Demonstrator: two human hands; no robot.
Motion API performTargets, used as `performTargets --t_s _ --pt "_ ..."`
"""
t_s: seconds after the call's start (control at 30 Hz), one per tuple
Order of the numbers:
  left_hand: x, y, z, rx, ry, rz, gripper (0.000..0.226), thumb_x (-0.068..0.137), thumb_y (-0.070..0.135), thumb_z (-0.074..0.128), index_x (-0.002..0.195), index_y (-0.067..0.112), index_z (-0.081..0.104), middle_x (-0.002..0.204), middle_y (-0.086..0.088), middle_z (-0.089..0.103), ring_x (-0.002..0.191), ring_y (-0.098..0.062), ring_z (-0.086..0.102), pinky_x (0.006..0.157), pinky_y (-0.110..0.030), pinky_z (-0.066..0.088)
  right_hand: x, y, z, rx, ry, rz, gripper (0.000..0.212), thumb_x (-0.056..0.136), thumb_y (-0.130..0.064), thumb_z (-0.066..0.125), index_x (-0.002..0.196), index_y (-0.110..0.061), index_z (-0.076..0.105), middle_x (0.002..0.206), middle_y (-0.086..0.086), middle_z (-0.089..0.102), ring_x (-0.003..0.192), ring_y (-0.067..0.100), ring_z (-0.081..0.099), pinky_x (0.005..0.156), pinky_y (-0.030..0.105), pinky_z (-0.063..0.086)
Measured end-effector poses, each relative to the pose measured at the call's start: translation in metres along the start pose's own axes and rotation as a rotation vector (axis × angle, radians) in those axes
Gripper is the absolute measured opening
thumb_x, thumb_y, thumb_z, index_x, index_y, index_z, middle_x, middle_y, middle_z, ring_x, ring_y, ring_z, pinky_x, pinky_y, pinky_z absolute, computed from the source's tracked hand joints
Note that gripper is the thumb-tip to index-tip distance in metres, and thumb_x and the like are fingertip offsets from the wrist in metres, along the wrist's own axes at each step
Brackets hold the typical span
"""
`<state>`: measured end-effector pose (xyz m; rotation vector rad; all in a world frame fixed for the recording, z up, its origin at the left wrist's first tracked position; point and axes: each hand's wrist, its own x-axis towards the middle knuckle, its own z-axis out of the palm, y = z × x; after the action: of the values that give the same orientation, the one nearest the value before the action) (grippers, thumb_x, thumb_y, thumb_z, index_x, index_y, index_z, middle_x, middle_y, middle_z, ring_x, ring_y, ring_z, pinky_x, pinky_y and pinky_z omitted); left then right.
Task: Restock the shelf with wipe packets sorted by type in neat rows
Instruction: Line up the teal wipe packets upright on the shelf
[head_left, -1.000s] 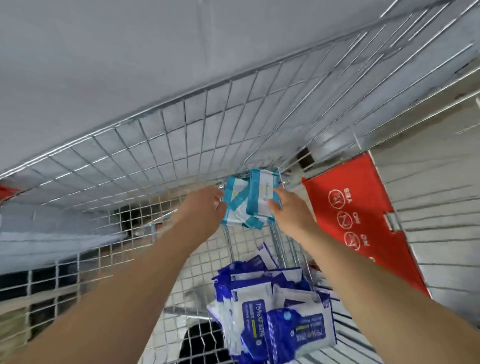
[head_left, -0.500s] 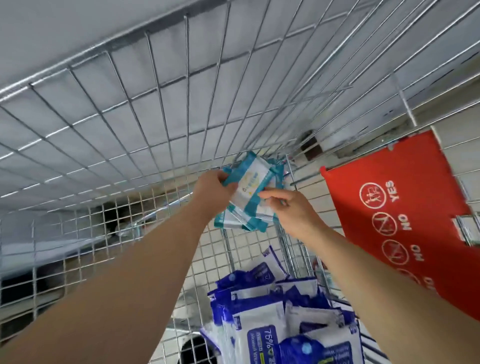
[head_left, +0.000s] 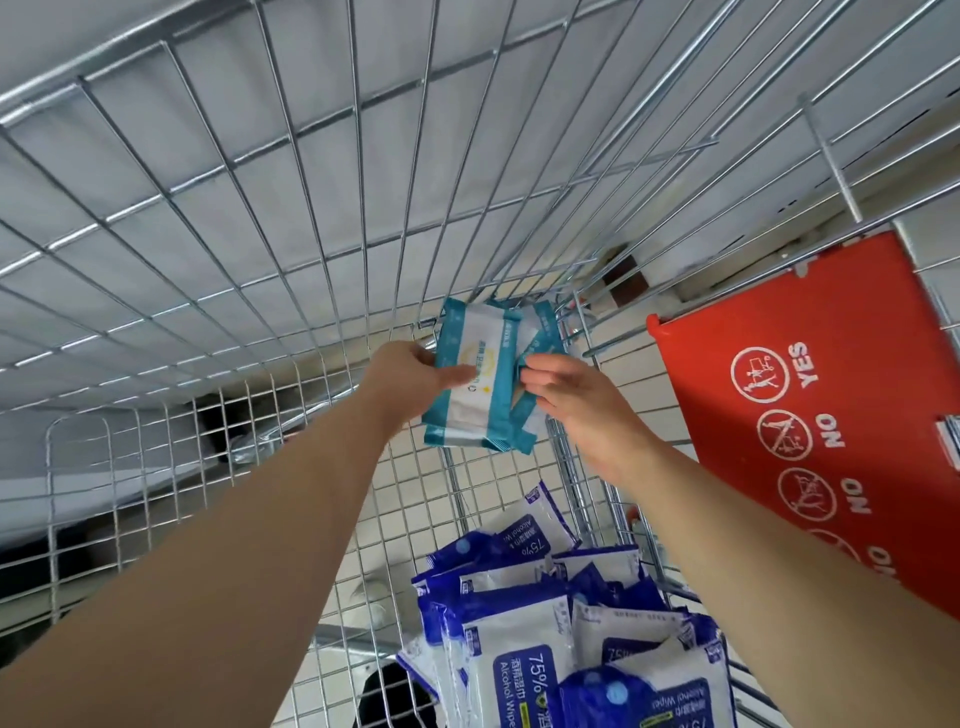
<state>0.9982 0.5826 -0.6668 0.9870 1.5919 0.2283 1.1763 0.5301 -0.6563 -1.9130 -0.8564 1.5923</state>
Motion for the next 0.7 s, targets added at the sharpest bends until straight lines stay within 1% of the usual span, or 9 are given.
performTargets --t_s 0.13,0.17,0.23,0.3,0.4,0.5,0.57,0.63,0.7 --pt "-0.009 -0.011 -0.011 -0.045 -0.045 -0.039 0.027 0.08 0.015 0.075 0.1 0.01 0.058 0.094 -0.004 0.066 0.083 -0.018 0.064 0.069 -0.03 0.053 0.002 0.011 -0.003 -0.192 0.186 0.02 0.023 0.093 -0.001 0.049 0.112 -0.007 0.059 0.111 0.011 0.065 0.097 0.026 0.064 0.09 0.046 0.053" --pt "-0.014 -0.016 -0.014 -0.069 -0.047 -0.037 0.024 0.084 0.014 0.071 0.104 0.013 0.058 0.097 -0.004 0.066 0.084 -0.018 0.064 0.069 -0.03 0.052 0.004 0.013 -0.001 -0.202 0.238 0.054 0.021 0.091 -0.006 0.055 0.111 -0.008 0.061 0.108 0.009 0.066 0.094 0.023 0.065 0.087 0.044 0.055" --pt "-0.023 -0.026 -0.023 -0.138 -0.041 -0.034 0.014 0.089 0.012 0.062 0.102 0.017 0.06 0.101 -0.004 0.068 0.087 -0.02 0.065 0.07 -0.031 0.051 0.008 0.014 0.007 -0.158 0.245 0.111 0.007 0.086 -0.015 0.065 0.092 -0.01 0.065 0.088 0.006 0.067 0.075 0.018 0.064 0.073 0.036 0.057" --pt "-0.029 -0.035 -0.03 -0.198 0.001 -0.04 0.019 0.09 0.011 0.058 0.107 0.019 0.06 0.102 -0.005 0.069 0.091 -0.023 0.067 0.074 -0.035 0.054 0.013 0.009 0.018 -0.052 0.247 0.157 0.011 0.081 -0.017 0.074 0.082 -0.009 0.065 0.075 0.003 0.066 0.061 0.014 0.061 0.059 0.03 0.054" --pt "-0.03 -0.046 -0.034 -0.218 0.073 -0.022 0.027 0.089 0.009 0.057 0.115 0.016 0.056 0.102 -0.004 0.069 0.092 -0.024 0.067 0.082 -0.042 0.055 0.023 0.005 0.03 0.056 0.277 0.192 0.021 0.073 -0.017 0.081 0.084 -0.007 0.067 0.081 0.006 0.07 0.074 0.023 0.069 0.07 0.04 0.06" --pt "-0.033 -0.05 -0.035 -0.272 0.078 0.007 0.025 0.09 0.006 0.055 0.113 0.016 0.056 0.101 -0.003 0.069 0.09 -0.021 0.068 0.076 -0.037 0.055 0.025 0.003 0.031 0.041 0.238 0.18 0.011 0.079 -0.012 0.074 0.082 -0.01 0.064 0.09 0.009 0.07 0.086 0.028 0.069 0.08 0.046 0.058" --pt "-0.037 -0.052 -0.036 -0.296 0.083 0.006 0.02 0.091 0.006 0.054 0.104 0.021 0.055 0.098 -0.002 0.069 0.088 -0.02 0.068 0.072 -0.035 0.054 0.02 0.005 0.023 -0.023 0.229 0.163 0.014 0.085 -0.009 0.066 0.099 -0.005 0.066 0.102 0.012 0.069 0.09 0.027 0.067 0.074 0.041 0.058" --pt "-0.039 -0.055 -0.037 -0.292 0.094 -0.007 0.016 0.092 0.008 0.055 0.1 0.022 0.055 0.097 -0.005 0.069 0.087 -0.022 0.069 0.071 -0.036 0.055 0.013 0.006 0.015 -0.012 0.24 0.171 0.018 0.088 -0.008 0.061 0.106 -0.007 0.064 0.101 0.008 0.067 0.084 0.021 0.065 0.061 0.028 0.053" --pt "-0.041 -0.059 -0.038 -0.291 0.087 -0.019 0.016 0.092 0.01 0.055 0.106 0.018 0.057 0.1 -0.006 0.069 0.087 -0.022 0.068 0.069 -0.034 0.054 0.009 0.008 0.014 0.033 0.224 0.204 0.013 0.088 -0.006 0.06 0.1 -0.01 0.062 0.101 0.009 0.067 0.082 0.02 0.064 0.067 0.033 0.055"
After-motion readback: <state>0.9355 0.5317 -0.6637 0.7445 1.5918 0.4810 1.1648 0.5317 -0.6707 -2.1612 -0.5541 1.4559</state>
